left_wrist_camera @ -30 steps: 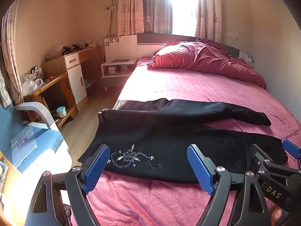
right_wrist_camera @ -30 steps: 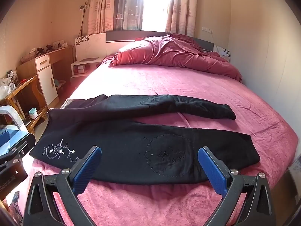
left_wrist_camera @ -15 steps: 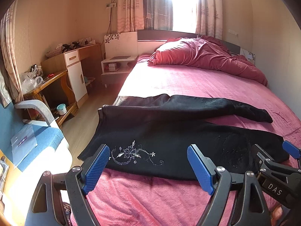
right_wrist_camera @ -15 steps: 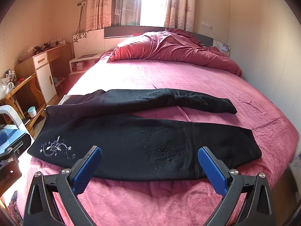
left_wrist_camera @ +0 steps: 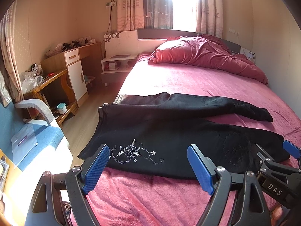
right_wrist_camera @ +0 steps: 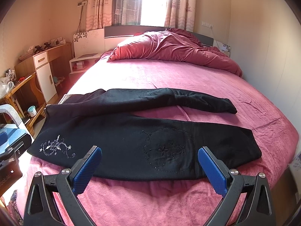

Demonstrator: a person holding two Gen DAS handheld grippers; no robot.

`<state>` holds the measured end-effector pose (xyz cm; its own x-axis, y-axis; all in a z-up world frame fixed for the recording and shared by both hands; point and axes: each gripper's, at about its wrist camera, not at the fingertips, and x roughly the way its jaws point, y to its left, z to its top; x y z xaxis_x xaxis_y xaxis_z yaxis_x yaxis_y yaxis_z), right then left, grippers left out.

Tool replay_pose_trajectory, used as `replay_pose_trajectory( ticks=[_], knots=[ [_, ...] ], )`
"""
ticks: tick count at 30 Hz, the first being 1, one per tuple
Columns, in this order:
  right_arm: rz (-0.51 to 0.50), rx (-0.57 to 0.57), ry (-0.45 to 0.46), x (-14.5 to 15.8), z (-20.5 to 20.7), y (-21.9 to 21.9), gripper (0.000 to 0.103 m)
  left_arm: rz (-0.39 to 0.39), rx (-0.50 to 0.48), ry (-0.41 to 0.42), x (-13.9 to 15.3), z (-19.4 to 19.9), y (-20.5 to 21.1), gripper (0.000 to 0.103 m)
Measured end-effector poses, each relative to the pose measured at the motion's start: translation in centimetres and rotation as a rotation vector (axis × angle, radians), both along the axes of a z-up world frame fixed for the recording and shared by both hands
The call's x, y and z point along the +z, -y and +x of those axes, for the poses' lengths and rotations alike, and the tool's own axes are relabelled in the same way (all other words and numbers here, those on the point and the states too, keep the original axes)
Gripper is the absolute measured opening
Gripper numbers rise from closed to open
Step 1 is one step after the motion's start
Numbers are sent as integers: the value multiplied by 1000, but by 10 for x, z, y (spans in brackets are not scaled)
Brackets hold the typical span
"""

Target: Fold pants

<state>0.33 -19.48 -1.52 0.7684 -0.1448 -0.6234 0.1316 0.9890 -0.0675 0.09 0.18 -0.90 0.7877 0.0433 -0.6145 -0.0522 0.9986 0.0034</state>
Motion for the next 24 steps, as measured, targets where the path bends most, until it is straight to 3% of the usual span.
replay_pose_trajectory(
  ticks=[24],
  knots=[
    [24,-10,-39,-14,6,9,103,-4,6,-59,-18,9,-5,87]
  ],
)
